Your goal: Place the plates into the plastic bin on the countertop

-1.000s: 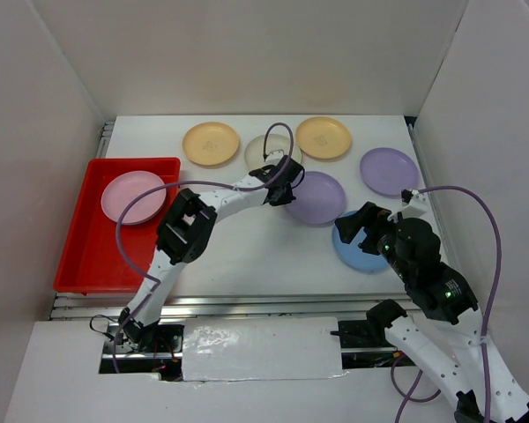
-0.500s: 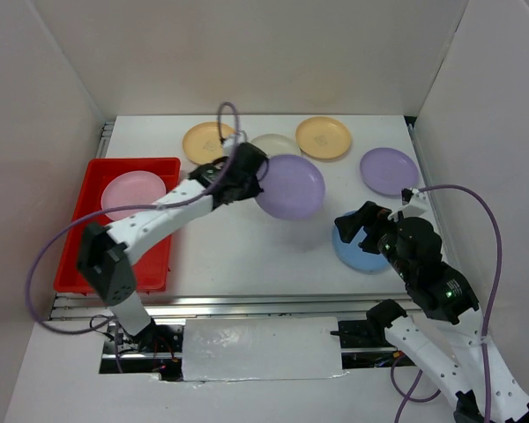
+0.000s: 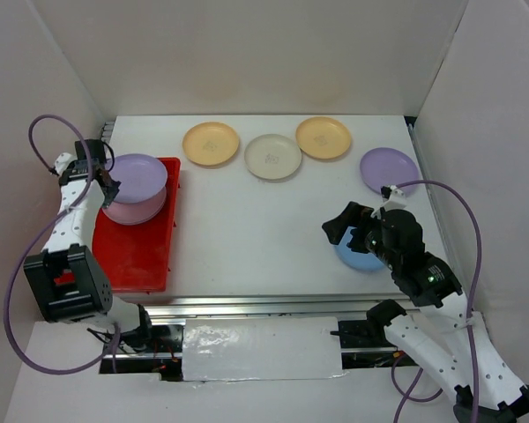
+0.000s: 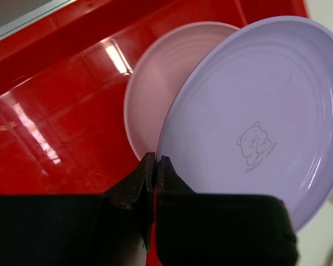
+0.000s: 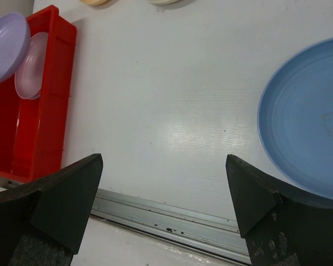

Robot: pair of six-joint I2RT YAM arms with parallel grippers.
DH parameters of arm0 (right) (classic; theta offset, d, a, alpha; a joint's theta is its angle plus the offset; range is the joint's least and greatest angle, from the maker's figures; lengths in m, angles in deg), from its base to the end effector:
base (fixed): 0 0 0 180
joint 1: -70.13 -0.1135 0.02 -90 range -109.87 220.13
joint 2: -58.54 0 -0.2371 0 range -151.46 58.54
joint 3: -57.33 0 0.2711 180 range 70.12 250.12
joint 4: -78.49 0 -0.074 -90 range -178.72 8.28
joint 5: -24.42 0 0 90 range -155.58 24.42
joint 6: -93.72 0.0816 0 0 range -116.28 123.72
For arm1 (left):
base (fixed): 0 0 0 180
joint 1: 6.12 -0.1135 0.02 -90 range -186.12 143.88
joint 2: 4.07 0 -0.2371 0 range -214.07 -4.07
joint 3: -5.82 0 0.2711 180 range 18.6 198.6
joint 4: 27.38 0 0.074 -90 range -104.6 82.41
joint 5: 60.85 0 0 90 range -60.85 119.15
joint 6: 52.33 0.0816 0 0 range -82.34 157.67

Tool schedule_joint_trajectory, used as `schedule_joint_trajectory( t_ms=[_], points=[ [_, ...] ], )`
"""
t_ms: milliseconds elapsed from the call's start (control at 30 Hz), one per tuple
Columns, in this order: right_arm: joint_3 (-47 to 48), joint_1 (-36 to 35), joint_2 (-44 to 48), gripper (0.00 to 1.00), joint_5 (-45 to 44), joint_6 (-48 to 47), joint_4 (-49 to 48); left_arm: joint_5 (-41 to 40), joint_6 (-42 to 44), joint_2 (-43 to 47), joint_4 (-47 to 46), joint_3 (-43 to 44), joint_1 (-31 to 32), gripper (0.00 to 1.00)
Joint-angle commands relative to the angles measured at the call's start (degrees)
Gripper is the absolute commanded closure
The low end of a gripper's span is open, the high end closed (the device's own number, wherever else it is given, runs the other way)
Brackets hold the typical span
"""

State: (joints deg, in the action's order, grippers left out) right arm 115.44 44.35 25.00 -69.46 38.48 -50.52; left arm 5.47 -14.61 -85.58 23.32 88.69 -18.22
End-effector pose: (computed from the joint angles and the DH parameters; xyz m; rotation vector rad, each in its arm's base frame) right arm 0.1898 0.0855 0.2881 0.2066 2.0726 0.5897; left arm 0.3382 0.1060 0.2416 -1.3989 1.8815 0.1627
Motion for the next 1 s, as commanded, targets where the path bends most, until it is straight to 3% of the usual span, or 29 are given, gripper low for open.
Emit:
schedule_joint_trajectory(
  t_ms=[0, 233, 333, 367, 400, 467, 567, 667, 700, 767, 900, 967],
  points=[
    [0.47, 0.47, 0.23, 0.00, 0.89, -1.72, -2.69, 3.55, 0.68, -4.24, -1.53, 2.42, -4.67, 1.00],
    [1.52, 0.56, 0.67, 0.00, 1.07, -2.86, -1.11, 8.74, 0.24, -6.73, -5.39, 0.23, -9.08, 0.97],
    [1.70, 0.56, 0.49, 0.00, 1.77, -2.86, -1.19, 10.06, 0.68, -6.11, -4.53, -0.30, -8.65, 0.58],
    [1.70, 0.56, 0.49, 0.00, 2.03, -2.86, -1.37, 9.01, -0.02, -5.94, -3.29, 0.40, -8.38, 0.19],
    [1.70, 0.56, 0.41, 0.00, 2.47, -2.69, -1.46, 8.40, 0.24, -4.80, -2.76, 0.49, -7.77, 0.01],
    [1.79, 0.64, 0.40, 0.00, 2.56, -2.68, -1.72, 8.13, 1.29, -2.35, -2.05, 0.23, -6.63, 0.01],
    [2.14, 0.73, 0.14, 0.00, 0.55, -2.42, -1.54, 4.62, 3.57, 6.07, -1.35, 0.84, -0.14, 0.01],
    [2.93, 0.99, 0.40, 0.00, -3.74, -0.59, -1.02, 5.65, 7.68, 10.14, -6.67, -1.16, 13.81, 0.01],
    [3.54, 1.26, 0.49, 0.00, -4.98, 0.38, -0.76, 6.53, 8.15, 9.71, -6.80, -1.18, 21.25, 0.01],
    [4.51, 1.43, 1.19, 0.00, -8.05, 3.19, -0.23, 8.72, 8.58, 5.52, -8.53, -0.48, 32.68, 0.01],
    [7.05, 1.61, 3.74, 0.00, -16.41, 8.03, 4.24, 11.28, 8.24, -6.52, -15.38, 2.59, 49.74, 0.01],
    [8.11, 1.61, 6.11, 0.00, -18.96, 8.83, 5.57, 12.69, 9.11, -16.06, -16.55, 9.32, 54.53, 0.01]
  ],
)
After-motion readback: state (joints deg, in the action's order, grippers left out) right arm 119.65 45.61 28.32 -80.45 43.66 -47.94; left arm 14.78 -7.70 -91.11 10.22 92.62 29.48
